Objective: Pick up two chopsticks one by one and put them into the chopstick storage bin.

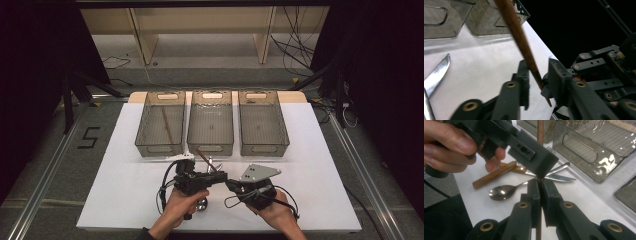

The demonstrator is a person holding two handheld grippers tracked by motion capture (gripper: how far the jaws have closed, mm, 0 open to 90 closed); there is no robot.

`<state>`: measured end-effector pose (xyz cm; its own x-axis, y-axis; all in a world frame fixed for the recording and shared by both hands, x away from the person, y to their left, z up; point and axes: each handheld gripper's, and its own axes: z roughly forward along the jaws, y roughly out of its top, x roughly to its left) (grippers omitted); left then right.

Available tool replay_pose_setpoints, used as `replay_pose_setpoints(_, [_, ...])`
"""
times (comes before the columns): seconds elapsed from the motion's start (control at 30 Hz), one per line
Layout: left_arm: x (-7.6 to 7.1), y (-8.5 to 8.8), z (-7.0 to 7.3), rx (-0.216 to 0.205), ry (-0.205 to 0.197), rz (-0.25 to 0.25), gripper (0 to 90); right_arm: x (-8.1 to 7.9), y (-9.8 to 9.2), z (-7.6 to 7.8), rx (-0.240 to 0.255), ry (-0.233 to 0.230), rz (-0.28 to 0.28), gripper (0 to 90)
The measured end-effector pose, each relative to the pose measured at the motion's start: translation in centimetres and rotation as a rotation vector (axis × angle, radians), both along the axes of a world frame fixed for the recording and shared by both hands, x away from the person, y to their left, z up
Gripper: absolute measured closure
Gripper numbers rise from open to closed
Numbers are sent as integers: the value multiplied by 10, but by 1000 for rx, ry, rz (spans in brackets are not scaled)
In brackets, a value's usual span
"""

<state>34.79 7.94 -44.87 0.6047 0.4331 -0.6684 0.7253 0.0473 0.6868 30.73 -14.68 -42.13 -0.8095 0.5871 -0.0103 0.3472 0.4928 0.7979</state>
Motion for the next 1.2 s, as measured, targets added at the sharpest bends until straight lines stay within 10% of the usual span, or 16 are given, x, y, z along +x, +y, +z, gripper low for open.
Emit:
replay_pose_setpoints(0.27, [1,6,2,-71,34,-29,840,-2,-1,2,35,6,5,843])
replay_pose_setpoints(0.53, [9,31,9,-69,2,25,843,-9,-20,11,35,-12,-16,598])
replay_pose_setpoints(0.77, [22,51,17,-33,-18,53,843,-11,-39,1,63,-7,-87,375])
replay_pose_setpoints(1.2, [57,91,68,51,-78,78,842,-16,-64,-12,101,-10,-166,258])
